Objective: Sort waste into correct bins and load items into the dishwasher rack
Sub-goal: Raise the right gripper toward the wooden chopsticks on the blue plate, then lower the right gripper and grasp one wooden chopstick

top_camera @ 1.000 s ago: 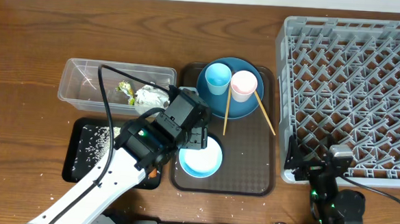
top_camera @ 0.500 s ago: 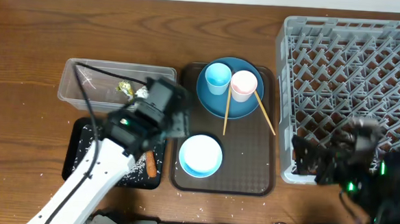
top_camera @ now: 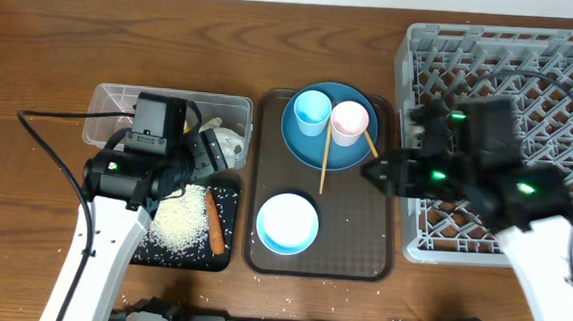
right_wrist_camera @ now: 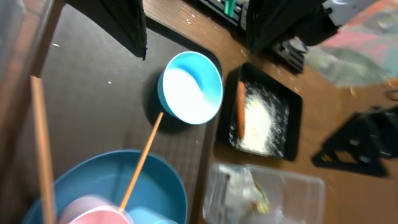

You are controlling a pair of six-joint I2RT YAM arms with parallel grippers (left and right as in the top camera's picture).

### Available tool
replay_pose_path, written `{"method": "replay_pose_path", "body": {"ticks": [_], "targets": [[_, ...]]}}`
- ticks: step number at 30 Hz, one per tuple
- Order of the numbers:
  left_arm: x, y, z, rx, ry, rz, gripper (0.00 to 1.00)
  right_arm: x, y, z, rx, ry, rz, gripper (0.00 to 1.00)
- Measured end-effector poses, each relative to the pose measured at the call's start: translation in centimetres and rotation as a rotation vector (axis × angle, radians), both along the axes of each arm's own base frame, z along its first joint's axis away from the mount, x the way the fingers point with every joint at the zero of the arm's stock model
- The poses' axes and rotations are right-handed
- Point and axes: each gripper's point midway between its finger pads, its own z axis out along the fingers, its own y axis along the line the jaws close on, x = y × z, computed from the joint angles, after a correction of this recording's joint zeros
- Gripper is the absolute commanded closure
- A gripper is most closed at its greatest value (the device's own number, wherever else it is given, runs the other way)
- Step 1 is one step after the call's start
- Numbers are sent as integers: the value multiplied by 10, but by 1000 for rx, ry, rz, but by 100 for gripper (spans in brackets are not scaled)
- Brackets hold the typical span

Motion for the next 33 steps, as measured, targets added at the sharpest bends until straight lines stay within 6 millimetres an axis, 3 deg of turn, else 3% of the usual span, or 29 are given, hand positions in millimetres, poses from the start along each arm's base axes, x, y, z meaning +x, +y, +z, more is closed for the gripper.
{"method": "replay_pose_path", "body": {"ticks": [4,9,15,20,33], "targets": [[-2,1,-1,4,8,0,7,8,30,-30,-89,36,7,55],[-2,1,-1,5,8,2,6,22,47,-67,-182,91,-67,60],[-2,1,-1,6,8,3,5,37,58,-107,-243,149,-113,71],[-2,1,-1,6,8,3,5,37,58,-140,-298,225,-129,72],[-1,2,-1,8,7,4,5,38,56,-171,-348,286,-143,72]]}}
